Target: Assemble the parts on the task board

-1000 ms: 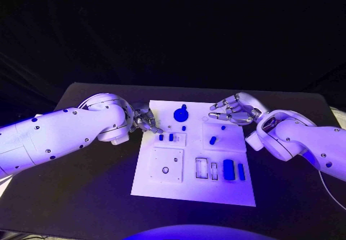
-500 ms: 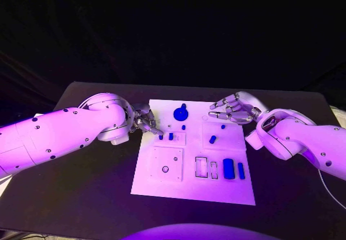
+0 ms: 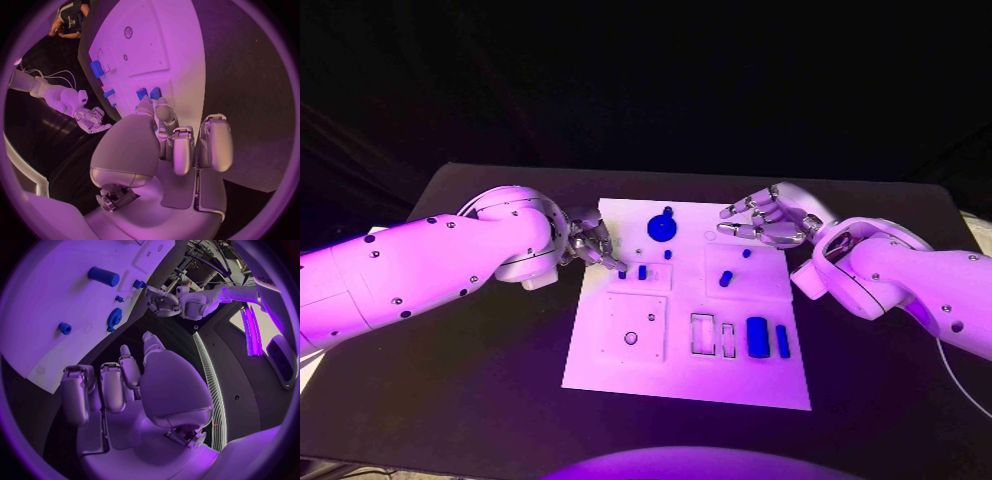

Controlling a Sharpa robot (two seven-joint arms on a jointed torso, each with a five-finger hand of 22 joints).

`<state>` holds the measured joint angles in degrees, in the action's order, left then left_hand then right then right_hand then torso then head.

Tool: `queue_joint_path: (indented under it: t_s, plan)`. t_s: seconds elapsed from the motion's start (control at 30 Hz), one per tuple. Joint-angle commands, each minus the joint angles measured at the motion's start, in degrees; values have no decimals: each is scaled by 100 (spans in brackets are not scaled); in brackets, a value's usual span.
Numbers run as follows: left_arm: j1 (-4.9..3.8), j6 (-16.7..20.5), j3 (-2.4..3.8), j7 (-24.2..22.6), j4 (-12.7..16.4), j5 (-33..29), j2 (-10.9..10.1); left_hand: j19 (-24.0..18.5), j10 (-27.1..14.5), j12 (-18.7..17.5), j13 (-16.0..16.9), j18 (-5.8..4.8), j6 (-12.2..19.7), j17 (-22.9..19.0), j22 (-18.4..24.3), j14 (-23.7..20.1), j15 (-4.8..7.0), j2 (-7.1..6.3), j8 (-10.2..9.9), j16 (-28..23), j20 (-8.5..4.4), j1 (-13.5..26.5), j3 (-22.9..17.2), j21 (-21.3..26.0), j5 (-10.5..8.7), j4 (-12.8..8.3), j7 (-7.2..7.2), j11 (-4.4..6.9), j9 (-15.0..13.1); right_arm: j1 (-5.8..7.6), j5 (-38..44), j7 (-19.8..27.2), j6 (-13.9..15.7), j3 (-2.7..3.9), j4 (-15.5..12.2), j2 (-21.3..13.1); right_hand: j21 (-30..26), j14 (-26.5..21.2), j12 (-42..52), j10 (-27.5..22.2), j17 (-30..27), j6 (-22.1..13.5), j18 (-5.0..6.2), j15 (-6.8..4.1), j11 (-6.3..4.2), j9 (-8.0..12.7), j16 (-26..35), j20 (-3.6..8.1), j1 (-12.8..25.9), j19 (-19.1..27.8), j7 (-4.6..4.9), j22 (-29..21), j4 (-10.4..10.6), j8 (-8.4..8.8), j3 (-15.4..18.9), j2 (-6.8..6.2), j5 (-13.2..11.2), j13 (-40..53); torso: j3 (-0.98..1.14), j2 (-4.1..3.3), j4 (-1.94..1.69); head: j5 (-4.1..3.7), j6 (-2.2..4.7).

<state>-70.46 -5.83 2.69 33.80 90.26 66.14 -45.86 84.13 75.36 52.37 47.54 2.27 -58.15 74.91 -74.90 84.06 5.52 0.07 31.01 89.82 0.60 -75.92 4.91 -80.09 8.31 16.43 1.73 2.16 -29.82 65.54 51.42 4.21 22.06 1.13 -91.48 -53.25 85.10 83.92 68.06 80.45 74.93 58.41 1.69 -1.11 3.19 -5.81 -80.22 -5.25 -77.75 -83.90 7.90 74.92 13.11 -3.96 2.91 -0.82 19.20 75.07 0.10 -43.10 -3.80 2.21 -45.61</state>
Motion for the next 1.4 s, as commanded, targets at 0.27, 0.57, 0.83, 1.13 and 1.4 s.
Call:
queue_joint_path:
  t_s: [0.27,0.57,0.83,1.13,1.4]
  plan:
    - [12,-131,0,-13,-47,89,49,346,39,22,-31,-39,-26,1509,-1261,594,-7,100,-45,18,29,-355,-30,-25,-53,-131,-26,27,21,-4,25,19,-9,0,-13,1,-31,338,-11,-4,380,21,56,-4,-26,-9,34,0,9,51,-3,690,-10,0,33,44,26,208,-2,-5,4,-14,-32]
    - [42,43,-8,-55,-111,276,109,353,58,29,-36,-44,-46,1509,-1268,594,-1,178,-50,18,22,-564,-85,-51,-161,-202,-40,39,31,-4,27,19,-4,0,-28,-10,-31,338,-11,-4,380,21,56,-4,-26,-9,34,0,9,51,-3,690,-10,0,33,44,26,208,-1,-8,-3,-28,-42]
    - [52,125,-11,-89,-118,296,125,357,68,34,-34,-47,-52,1509,-1272,594,0,223,-52,18,20,-579,-101,-65,-174,-190,-39,39,34,-4,28,18,-7,0,-35,-14,-31,338,-11,-4,380,21,56,-4,-26,-9,34,0,9,51,-3,690,-10,0,33,44,26,208,6,5,4,-19,-44]
    - [55,62,-9,-152,-64,-165,50,352,73,21,-57,-42,-56,1509,-1265,594,-5,107,-59,18,20,-490,17,-38,-176,-114,-24,28,40,-4,28,22,-10,0,-27,-16,-31,338,-11,-4,380,21,56,-4,-26,-9,34,0,9,51,-3,690,-10,0,33,44,26,208,3,3,1,-34,-21]
    - [52,83,-6,-206,-21,-506,-43,346,67,5,-79,-37,-59,1509,-1259,594,-7,48,-62,18,21,-444,78,-14,-162,-73,-17,23,43,-5,28,24,-10,0,-17,-14,-31,338,-11,-4,380,21,56,-4,-26,-9,34,0,9,51,-3,690,-10,0,33,44,26,208,-2,1,0,-38,-14]
